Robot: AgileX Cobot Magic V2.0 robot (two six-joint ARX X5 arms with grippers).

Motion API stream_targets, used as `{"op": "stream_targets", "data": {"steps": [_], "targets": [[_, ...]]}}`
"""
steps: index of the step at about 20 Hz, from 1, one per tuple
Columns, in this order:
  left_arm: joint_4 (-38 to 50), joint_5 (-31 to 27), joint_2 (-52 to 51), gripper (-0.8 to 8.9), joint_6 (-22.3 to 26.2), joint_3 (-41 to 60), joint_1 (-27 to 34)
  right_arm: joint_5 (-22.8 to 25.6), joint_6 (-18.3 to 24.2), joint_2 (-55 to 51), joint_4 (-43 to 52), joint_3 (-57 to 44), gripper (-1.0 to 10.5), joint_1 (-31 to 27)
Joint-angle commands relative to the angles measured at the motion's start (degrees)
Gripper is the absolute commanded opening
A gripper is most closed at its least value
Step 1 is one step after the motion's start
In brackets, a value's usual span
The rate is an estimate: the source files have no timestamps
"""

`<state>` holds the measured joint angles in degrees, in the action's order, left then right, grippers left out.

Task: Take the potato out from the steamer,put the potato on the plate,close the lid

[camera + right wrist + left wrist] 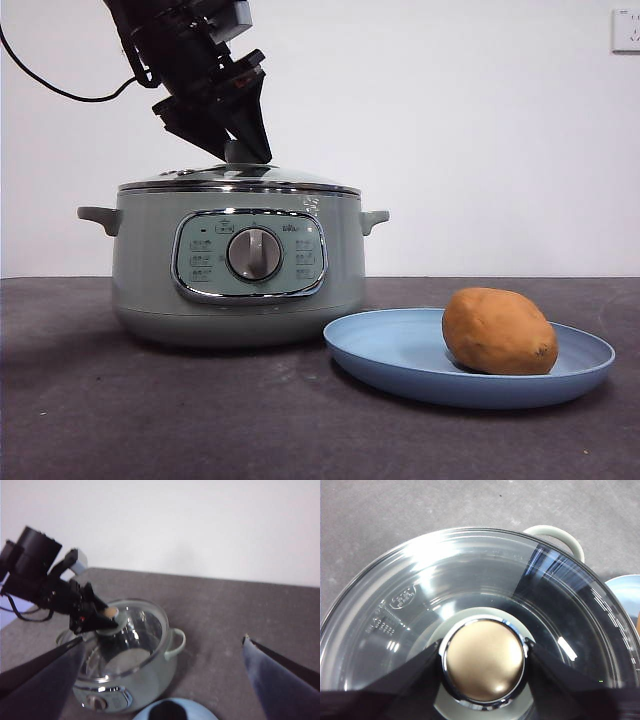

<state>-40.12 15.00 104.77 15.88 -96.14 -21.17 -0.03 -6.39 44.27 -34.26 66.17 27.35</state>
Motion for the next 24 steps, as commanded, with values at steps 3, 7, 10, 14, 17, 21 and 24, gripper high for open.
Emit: {"op": "stream_targets", "data": {"steps": [3,7,10,14,17,21,24], "targets": [[-2.16,-0.35,-0.61,5.78,-2.4,0.42,-0.07,-1.57,0.48,-0.02,-3.48,0.02,5.7,0.15],[-6.16,-1.25,-8.35,5.75,-3.15,0.39,-0.09,-4.04,0.44,0.0,-7.93,0.02,5.7,0.15],[-12.39,-1.05,-16.61,5.64,-4.76,0.39,-0.11,-7.89,0.24,0.66,-11.76,0.02,5.6,0.13],[-22.95,0.35,-26.67,5.61,-6.95,0.39,-0.15,-17.4,-1.33,2.36,-18.36,0.02,5.6,0.15],[-30.05,0.5,-31.58,3.46,-7.1,0.39,-0.15,-23.8,-1.7,3.82,-22.71,0.02,5.0,0.15],[-33.88,0.46,-33.94,-0.06,-7.08,0.39,-0.15,-25.14,-1.25,4.9,-24.92,0.02,0.0,0.13],[-34.07,0.44,-34.07,-0.04,-7.1,0.39,-0.15,-25.14,-1.27,4.85,-24.3,0.02,0.0,0.13]]}}
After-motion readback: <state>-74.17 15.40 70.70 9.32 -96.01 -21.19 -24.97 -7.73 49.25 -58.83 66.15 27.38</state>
